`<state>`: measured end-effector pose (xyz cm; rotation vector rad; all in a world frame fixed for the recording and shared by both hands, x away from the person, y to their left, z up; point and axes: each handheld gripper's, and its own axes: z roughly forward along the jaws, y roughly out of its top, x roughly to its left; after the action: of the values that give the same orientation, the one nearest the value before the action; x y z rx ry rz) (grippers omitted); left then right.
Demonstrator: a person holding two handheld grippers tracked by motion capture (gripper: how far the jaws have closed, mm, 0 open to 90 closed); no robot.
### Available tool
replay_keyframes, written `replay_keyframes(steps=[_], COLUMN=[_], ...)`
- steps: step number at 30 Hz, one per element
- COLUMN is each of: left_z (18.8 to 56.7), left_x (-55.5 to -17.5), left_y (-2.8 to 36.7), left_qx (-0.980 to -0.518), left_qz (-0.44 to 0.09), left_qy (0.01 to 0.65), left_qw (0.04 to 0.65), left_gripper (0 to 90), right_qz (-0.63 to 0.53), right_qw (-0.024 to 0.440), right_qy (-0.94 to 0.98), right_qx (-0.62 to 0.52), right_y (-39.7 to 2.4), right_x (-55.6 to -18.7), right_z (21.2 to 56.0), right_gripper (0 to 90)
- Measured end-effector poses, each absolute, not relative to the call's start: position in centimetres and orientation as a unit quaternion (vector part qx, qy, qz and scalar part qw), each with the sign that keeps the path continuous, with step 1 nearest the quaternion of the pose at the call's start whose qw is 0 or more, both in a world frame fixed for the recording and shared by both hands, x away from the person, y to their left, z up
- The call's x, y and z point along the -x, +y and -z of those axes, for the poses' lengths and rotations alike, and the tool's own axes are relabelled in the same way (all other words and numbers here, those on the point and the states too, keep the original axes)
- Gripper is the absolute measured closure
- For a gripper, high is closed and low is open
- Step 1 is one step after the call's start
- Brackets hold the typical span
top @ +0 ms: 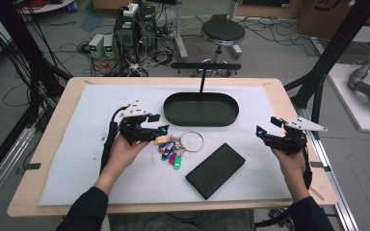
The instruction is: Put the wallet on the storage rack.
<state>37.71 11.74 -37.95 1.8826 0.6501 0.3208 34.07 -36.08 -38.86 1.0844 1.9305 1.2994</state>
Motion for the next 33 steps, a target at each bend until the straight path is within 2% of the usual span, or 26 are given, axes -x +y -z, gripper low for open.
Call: replay_keyframes(steps=[4,5,9,12,19,23,27,33], left_z=[38.4,38.8,39.7,40.8,41.8,42.0,42.7,43.6], left_x=[-38.4,-38.9,-39.6,-40.4,-41.5,-41.9,-42.5,-43.0], left_y=[10.3,9.5,8.3,6.9,5.4,4.8,3.7,3.2], left_qx=[-0.8,-0.8,-0.809,-0.819,-0.834,-0.842,-0.856,-0.866], left_qz=[-0.13,-0.123,-0.119,-0.112,-0.094,-0.092,-0.088,-0.096], left_qy=[0.269,0.268,0.275,0.288,0.296,0.298,0.297,0.309], left_qw=[0.52,0.522,0.506,0.483,0.456,0.441,0.413,0.382], left_gripper=[44.0,47.3,51.0,51.2,58.3,59.0,64.7,68.0], right_qz=[-0.485,-0.483,-0.482,-0.482,-0.48,-0.48,-0.48,-0.479], right_qw=[0.282,0.282,0.283,0.282,0.28,0.28,0.278,0.278], right_qy=[0.723,0.723,0.726,0.726,0.727,0.727,0.728,0.729], right_qx=[-0.404,-0.405,-0.402,-0.402,-0.404,-0.403,-0.404,-0.401], right_y=[-36.0,-36.0,-35.9,-35.9,-35.8,-35.8,-35.8,-35.8], right_x=[-34.1,-34.1,-34.2,-34.3,-34.4,-34.4,-34.5,-34.5], right_z=[38.9,38.9,38.9,39.0,39.0,39.1,39.1,39.1], right_gripper=[27.3,27.4,27.4,27.5,27.5,27.5,27.5,27.5])
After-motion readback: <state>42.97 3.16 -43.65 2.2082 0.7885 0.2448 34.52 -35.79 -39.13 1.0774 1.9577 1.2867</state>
